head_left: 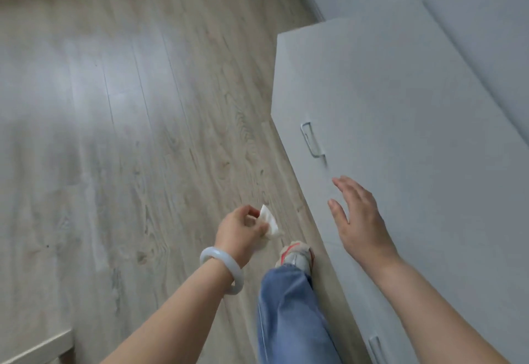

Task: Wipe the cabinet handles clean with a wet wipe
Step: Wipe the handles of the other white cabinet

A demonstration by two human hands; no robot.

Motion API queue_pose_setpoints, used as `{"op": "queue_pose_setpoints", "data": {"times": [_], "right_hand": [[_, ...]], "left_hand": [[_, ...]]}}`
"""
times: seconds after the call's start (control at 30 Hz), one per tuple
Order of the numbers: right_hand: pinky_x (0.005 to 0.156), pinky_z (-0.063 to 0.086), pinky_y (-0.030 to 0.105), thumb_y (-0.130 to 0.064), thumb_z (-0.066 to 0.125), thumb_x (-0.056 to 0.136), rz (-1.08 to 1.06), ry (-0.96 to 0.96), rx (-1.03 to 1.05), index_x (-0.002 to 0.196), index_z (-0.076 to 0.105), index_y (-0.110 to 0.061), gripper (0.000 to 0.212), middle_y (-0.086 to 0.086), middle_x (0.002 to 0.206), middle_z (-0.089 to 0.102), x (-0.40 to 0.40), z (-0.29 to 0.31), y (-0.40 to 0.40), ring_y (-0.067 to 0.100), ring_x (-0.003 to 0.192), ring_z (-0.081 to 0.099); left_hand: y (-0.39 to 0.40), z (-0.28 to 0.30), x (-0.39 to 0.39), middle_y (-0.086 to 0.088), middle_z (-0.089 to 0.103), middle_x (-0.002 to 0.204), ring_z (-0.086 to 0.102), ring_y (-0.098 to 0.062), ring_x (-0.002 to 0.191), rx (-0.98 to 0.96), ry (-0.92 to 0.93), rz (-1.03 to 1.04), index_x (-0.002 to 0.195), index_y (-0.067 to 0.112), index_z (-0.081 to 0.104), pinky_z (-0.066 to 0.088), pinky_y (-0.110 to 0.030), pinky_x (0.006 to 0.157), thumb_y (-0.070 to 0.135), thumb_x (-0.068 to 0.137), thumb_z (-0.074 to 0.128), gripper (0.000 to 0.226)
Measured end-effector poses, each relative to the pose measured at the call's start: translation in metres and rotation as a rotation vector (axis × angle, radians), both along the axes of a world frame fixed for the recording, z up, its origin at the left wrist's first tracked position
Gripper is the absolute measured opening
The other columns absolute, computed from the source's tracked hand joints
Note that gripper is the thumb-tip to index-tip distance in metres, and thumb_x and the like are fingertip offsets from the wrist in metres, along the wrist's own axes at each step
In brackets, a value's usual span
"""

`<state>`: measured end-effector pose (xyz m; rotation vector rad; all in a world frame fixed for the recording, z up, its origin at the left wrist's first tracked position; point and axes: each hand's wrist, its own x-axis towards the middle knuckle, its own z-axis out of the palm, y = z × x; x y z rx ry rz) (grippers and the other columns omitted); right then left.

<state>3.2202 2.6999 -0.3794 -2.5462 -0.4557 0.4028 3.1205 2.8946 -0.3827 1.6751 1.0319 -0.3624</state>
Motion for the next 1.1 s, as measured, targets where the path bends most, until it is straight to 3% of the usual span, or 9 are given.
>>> {"op": "queue_pose_setpoints", "data": {"times": [0.1, 0.3, 0.37, 0.53, 0.67, 0.8, 0.93, 1.03, 1.1], "right_hand": [[0.114, 0.023, 0.036, -0.020, 0.052, 0.098, 0.024, -0.079, -0.040, 0.140, 0.046, -0.008, 0.045, 0.013, 0.149, 0.040, 0.078, -0.013, 0.013, 0.029, 0.137, 0.033], [0.119, 0.015, 0.043, -0.034, 0.030, 0.097, 0.030, -0.114, -0.196, 0.147, 0.037, -0.009, 0.056, 0.014, 0.157, 0.025, 0.194, -0.055, 0.054, 0.029, 0.146, 0.022], [0.120, 0.013, 0.042, -0.037, 0.022, 0.093, -0.022, -0.123, -0.217, 0.146, 0.038, -0.010, 0.061, 0.013, 0.157, 0.026, 0.199, -0.075, 0.063, 0.028, 0.145, 0.023], [0.120, 0.013, 0.043, -0.027, 0.031, 0.091, -0.066, -0.295, -0.350, 0.150, 0.031, -0.015, 0.060, 0.009, 0.158, 0.024, 0.186, -0.103, 0.069, 0.023, 0.146, 0.021], [0.119, 0.015, 0.046, -0.025, 0.034, 0.090, -0.065, -0.344, -0.359, 0.149, 0.032, -0.012, 0.061, 0.010, 0.158, 0.025, 0.188, -0.104, 0.068, 0.024, 0.146, 0.022], [0.119, 0.015, 0.047, -0.025, 0.035, 0.090, -0.058, -0.369, -0.356, 0.149, 0.033, -0.011, 0.061, 0.011, 0.157, 0.025, 0.188, -0.107, 0.068, 0.025, 0.146, 0.022], [0.119, 0.016, 0.048, -0.024, 0.036, 0.090, -0.054, -0.380, -0.368, 0.149, 0.032, -0.011, 0.061, 0.012, 0.158, 0.024, 0.189, -0.107, 0.068, 0.024, 0.146, 0.021], [0.118, 0.017, 0.049, -0.024, 0.038, 0.090, -0.060, -0.389, -0.363, 0.149, 0.033, -0.010, 0.061, 0.012, 0.157, 0.025, 0.190, -0.109, 0.068, 0.025, 0.146, 0.022], [0.118, 0.018, 0.049, -0.023, 0.038, 0.090, -0.065, -0.398, -0.358, 0.149, 0.033, -0.010, 0.061, 0.013, 0.157, 0.026, 0.190, -0.109, 0.068, 0.026, 0.146, 0.023]], "left_hand": [[0.005, -0.016, 0.044, -0.007, 0.067, 0.084, 0.062, -0.020, 0.070, -0.043, 0.021, 0.063, 0.087, 0.015, 0.066, 0.052, -0.032, 0.060, 0.014, 0.089, 0.067, 0.002], [0.020, -0.046, 0.133, -0.003, 0.069, 0.089, 0.069, -0.025, 0.084, -0.078, 0.035, 0.117, 0.081, 0.022, 0.065, 0.059, -0.047, 0.078, 0.016, 0.089, 0.066, 0.010], [0.022, -0.060, 0.161, -0.005, 0.069, 0.092, 0.069, -0.028, 0.086, -0.093, 0.034, 0.123, 0.079, 0.022, 0.063, 0.059, -0.050, 0.077, 0.015, 0.089, 0.065, 0.012], [0.025, -0.081, 0.224, -0.005, 0.067, 0.094, 0.069, -0.029, 0.084, -0.095, 0.016, 0.138, 0.093, 0.019, 0.058, 0.060, -0.044, 0.075, 0.012, 0.090, 0.056, 0.008], [0.021, -0.094, 0.253, -0.005, 0.063, 0.084, 0.069, -0.036, 0.091, -0.150, 0.022, 0.112, 0.083, 0.022, 0.054, 0.058, -0.048, 0.083, 0.007, 0.088, 0.054, 0.016], [0.015, -0.109, 0.258, -0.005, 0.060, 0.074, 0.065, -0.030, 0.079, -0.357, 0.069, 0.353, 0.073, 0.015, 0.057, 0.057, -0.052, 0.086, 0.017, 0.086, 0.061, 0.014], [0.009, -0.114, 0.252, -0.003, 0.058, 0.066, 0.059, -0.020, 0.066, -0.488, 0.068, 0.462, 0.071, 0.013, 0.055, 0.059, -0.036, 0.071, 0.012, 0.086, 0.072, 0.022], [-0.002, -0.118, 0.253, -0.001, 0.053, 0.066, 0.055, -0.019, 0.068, -0.489, 0.083, 0.513, 0.070, 0.014, 0.052, 0.057, -0.045, 0.080, 0.010, 0.082, 0.076, 0.027], [-0.010, -0.121, 0.252, 0.001, 0.051, 0.066, 0.053, -0.020, 0.070, -0.534, 0.080, 0.600, 0.069, 0.014, 0.050, 0.057, -0.041, 0.076, 0.007, 0.082, 0.076, 0.029]]}}
